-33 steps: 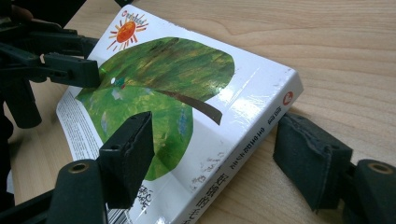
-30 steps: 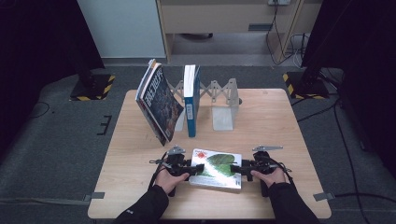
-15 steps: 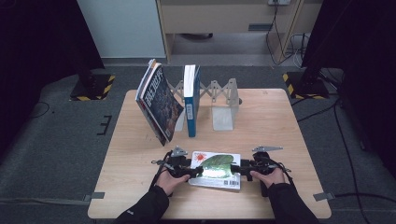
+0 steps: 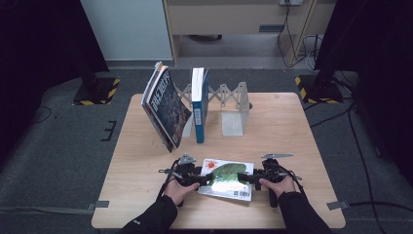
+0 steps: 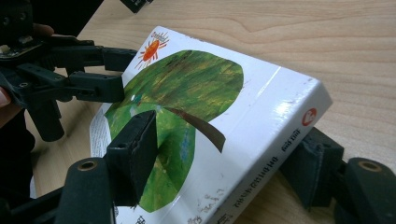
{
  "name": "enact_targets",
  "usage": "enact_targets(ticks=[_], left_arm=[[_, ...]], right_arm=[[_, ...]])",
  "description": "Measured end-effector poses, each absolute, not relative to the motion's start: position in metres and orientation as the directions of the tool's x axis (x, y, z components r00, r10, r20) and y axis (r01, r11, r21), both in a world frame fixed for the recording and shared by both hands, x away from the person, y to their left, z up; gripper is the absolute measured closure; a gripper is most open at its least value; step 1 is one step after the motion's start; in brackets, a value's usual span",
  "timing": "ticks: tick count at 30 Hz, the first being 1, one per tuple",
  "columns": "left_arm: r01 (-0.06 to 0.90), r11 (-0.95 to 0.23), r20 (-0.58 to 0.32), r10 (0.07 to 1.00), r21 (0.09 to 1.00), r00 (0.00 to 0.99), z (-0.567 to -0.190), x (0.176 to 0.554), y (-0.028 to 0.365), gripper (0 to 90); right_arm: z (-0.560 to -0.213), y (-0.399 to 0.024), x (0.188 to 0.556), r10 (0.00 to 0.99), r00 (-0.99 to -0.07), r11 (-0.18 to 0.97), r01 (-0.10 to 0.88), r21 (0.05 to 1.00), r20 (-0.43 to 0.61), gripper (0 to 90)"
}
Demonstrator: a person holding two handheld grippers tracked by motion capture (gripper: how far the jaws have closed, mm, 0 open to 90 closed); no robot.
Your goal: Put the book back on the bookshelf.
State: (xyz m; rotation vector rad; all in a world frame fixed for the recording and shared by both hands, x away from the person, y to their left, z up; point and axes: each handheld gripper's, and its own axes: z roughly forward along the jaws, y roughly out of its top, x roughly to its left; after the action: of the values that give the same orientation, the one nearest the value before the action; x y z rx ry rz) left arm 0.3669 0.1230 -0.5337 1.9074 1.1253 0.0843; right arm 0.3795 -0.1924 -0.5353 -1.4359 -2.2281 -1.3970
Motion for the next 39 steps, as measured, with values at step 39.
enact_targets(ticks=[39], left_arm=[[0.671,-0.203,-0.403,0.665,0.713,0.629,-0.535,0.362,0.116,27.8]], right_arm=[[-0.526,-0.198,0.381,0.589,-0.553,0.038,0.747,0.664,0.589,43.4]])
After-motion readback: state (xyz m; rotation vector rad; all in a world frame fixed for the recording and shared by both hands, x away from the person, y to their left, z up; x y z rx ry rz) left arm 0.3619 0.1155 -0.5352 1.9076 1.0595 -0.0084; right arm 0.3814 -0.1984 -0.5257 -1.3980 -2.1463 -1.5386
